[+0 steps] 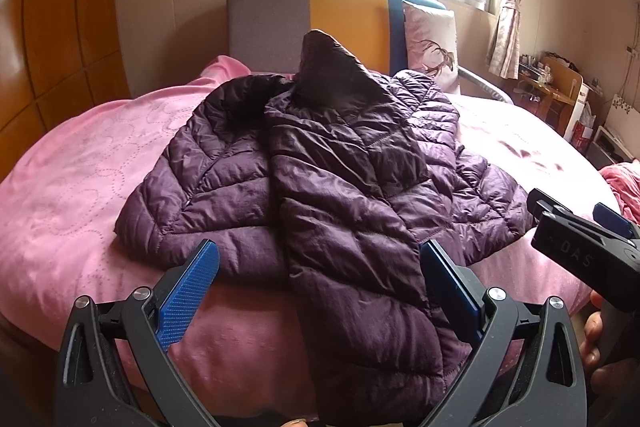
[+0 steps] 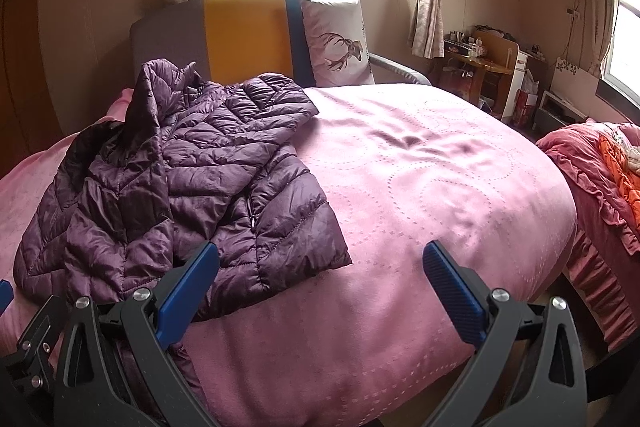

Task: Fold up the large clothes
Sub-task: 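Move both grippers open toward the crumpled purple jacket on the bed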

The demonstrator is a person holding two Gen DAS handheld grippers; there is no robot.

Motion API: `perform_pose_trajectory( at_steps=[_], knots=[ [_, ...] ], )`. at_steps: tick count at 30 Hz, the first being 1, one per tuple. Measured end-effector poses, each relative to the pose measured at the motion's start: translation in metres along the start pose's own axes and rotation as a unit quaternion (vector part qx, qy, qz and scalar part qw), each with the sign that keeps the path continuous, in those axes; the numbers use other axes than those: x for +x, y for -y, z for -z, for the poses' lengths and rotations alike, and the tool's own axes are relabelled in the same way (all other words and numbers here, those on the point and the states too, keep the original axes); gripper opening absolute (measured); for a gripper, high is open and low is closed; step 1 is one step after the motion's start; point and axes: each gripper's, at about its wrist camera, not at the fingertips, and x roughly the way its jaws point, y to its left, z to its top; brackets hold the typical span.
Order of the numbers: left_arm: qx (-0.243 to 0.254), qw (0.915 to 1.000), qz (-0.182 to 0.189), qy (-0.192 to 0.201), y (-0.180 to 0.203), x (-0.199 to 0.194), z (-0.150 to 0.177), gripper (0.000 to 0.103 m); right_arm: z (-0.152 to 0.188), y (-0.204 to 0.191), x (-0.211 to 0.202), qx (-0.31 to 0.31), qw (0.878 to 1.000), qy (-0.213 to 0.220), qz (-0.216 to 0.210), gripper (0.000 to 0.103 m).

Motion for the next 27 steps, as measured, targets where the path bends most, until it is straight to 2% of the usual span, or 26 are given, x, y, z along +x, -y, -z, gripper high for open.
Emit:
perform_pose_trajectory(
  at_steps=[12,27],
  knots=[
    [0.013,0.9999,0.010,-0.005,0.007,0.002,0.003,0.100,0.001,-0.001,0.002,-0.004,1.000,-0.002,-0.001,0.101],
    [0.064,0.9967,0.044,-0.024,0.027,0.007,0.011,0.099,0.000,0.007,0.008,0.004,1.000,-0.005,0.008,0.101]
  ],
)
